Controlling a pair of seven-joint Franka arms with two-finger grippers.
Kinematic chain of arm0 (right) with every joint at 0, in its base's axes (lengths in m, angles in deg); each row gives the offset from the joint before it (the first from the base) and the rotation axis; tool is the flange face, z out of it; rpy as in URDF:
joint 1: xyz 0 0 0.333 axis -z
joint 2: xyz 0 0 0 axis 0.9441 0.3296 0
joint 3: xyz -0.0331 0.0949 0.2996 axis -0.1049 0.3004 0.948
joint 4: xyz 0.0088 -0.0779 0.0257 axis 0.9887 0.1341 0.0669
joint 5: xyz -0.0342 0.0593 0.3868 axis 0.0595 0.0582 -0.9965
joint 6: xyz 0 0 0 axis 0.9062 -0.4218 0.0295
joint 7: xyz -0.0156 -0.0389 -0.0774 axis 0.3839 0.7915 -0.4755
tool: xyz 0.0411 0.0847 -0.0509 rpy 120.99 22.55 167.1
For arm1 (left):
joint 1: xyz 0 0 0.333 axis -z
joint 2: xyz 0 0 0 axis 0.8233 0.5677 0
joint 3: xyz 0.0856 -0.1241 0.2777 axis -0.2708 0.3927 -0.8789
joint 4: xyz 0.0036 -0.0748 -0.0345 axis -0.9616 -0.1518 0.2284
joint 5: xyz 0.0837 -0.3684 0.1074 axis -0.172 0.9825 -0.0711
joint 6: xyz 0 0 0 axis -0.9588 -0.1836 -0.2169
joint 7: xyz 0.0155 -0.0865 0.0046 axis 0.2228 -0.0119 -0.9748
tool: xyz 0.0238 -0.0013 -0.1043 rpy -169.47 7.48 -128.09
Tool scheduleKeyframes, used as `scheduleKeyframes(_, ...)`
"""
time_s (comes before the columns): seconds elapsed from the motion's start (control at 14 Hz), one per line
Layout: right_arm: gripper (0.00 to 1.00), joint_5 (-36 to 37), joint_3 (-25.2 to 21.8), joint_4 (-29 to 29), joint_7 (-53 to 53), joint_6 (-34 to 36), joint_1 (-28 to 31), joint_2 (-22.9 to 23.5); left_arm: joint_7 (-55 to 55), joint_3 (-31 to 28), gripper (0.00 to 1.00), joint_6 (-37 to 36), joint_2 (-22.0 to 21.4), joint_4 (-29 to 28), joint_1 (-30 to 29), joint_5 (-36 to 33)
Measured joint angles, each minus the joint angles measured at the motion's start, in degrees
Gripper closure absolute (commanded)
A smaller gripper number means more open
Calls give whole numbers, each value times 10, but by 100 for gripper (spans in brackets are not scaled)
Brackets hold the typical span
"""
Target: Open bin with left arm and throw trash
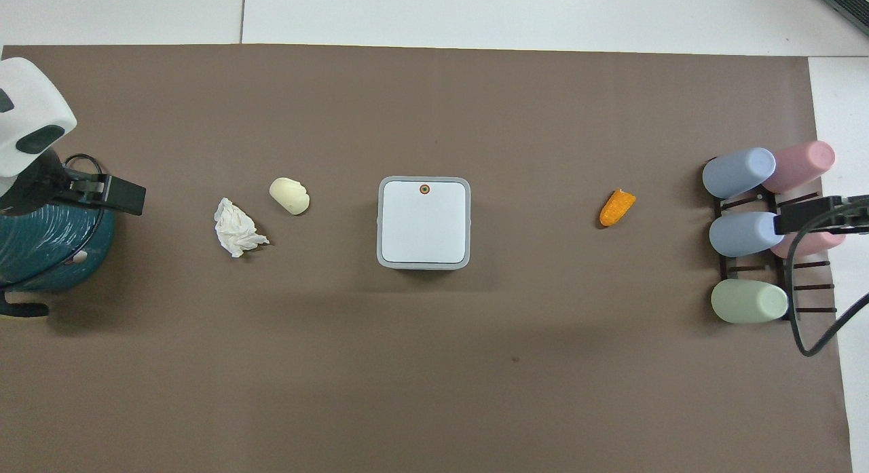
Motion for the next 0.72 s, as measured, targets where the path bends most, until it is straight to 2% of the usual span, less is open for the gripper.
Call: scheduleKeyframes(0.72,0,0,0,0,0,0,0,0,-2,6,0,5,0,-1,7,3)
